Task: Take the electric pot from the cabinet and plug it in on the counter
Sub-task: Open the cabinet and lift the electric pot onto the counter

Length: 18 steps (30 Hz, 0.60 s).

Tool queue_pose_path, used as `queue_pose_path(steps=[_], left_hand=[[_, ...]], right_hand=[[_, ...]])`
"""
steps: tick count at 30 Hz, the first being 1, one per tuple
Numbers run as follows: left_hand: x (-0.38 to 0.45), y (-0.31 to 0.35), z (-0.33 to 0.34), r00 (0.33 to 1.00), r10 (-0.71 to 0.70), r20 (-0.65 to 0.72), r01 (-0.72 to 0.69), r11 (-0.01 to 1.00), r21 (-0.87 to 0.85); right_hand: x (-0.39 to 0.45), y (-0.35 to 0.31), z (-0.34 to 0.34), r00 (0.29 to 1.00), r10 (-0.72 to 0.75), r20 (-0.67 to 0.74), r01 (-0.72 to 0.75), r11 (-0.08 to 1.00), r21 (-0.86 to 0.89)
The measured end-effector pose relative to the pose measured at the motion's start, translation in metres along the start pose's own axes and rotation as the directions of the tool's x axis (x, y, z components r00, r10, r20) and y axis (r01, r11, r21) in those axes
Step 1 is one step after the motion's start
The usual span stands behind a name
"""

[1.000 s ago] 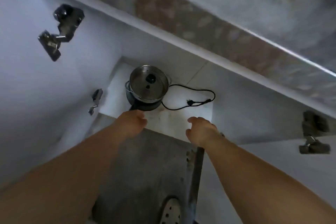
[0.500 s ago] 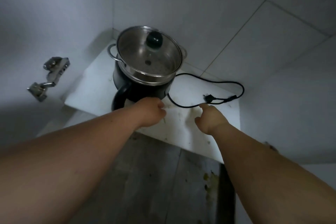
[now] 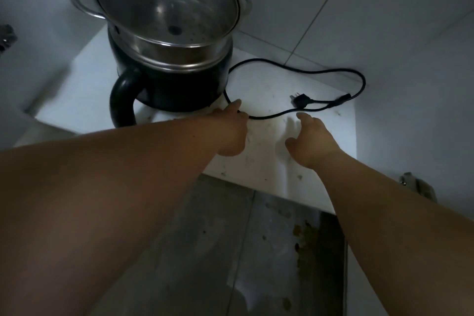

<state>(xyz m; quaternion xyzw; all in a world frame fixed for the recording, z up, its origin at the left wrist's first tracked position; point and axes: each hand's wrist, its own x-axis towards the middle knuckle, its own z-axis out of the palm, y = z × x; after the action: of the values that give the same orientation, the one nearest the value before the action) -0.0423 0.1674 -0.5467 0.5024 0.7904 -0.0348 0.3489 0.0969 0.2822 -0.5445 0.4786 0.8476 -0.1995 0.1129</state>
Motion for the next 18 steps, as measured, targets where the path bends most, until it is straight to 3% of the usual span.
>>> queue_pose_path(steps=[10,13,16,18], left_hand=[[0.026,-0.001,0.014,1.000,-0.020,-0.018,0.021,0.999,0.050],[0.024,-0.004,0.025,0.990,0.045,-0.135,-0.028,0.991,0.128],[0.019,-0.004,0.038,0.947,0.097,-0.306,-0.043,0.983,0.177],[0.017,-0.005,0.045,0.931,0.106,-0.351,-0.053,0.986,0.156]], right_hand=[[0.046,0.025,-0.002,0.999,0.003,-0.034,0.000,0.996,0.091],[0.061,0.027,0.000,0.999,0.026,-0.034,-0.024,0.998,0.059],[0.073,0.024,0.001,0.999,0.020,-0.041,-0.023,0.998,-0.058],[0.079,0.022,-0.001,0.999,0.023,-0.026,-0.027,0.986,-0.167]])
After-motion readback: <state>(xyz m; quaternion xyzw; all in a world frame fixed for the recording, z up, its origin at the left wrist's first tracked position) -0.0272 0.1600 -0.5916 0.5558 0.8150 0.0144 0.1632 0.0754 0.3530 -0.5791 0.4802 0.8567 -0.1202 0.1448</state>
